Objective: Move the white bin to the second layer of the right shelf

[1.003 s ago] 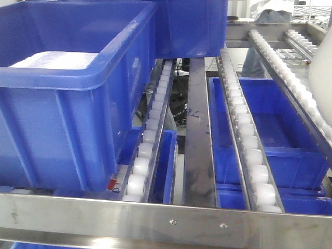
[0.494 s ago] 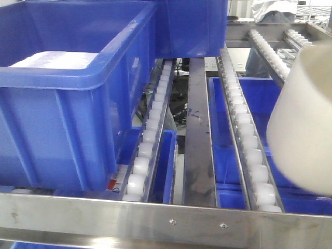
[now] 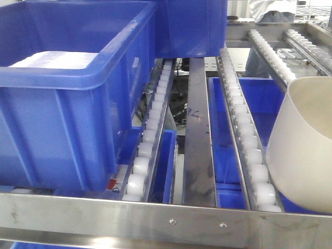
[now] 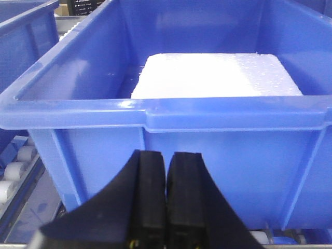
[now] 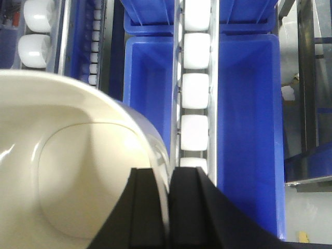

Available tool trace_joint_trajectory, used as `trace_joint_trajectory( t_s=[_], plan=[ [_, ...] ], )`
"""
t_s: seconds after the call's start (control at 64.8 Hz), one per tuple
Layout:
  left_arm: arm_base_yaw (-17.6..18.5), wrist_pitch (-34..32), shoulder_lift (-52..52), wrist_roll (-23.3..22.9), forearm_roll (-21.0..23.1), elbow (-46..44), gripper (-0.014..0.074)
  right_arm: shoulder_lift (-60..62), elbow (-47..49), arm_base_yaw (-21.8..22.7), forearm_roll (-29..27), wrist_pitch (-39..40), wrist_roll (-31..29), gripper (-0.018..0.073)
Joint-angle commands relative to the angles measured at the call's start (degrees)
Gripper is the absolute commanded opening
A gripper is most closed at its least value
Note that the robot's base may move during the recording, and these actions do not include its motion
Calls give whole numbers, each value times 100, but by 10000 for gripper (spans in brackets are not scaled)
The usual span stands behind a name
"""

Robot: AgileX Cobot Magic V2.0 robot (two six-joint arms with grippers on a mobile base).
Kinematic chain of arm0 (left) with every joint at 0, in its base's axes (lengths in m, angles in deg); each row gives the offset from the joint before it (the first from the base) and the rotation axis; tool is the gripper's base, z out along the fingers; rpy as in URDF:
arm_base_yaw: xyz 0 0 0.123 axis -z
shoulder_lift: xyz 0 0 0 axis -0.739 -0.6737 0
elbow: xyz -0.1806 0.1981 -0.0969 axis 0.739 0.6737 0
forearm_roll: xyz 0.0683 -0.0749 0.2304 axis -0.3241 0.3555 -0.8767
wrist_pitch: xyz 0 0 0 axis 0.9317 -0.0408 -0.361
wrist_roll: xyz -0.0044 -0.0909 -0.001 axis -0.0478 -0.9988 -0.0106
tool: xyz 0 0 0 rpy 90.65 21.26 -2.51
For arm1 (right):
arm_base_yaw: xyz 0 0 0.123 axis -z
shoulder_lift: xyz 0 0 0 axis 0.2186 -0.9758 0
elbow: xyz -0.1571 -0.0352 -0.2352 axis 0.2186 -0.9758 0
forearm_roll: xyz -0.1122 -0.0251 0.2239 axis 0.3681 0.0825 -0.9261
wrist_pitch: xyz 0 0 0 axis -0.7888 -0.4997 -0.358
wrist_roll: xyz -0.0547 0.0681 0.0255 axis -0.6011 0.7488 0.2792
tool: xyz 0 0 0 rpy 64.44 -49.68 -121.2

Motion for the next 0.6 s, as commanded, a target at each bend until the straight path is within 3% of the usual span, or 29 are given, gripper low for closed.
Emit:
trace_joint_trajectory(
  t_s=[0.0, 0.231, 0.586],
  plan=[
    [-9, -488, 87, -17, 0, 211, 85, 3, 186, 46, 8, 418, 12, 110],
    [-9, -488, 87, -17, 0, 211, 85, -90, 186, 46, 8, 527, 12, 283],
    [-9, -488, 87, -17, 0, 211, 85, 806, 192, 46, 1, 405, 6, 323]
  ],
)
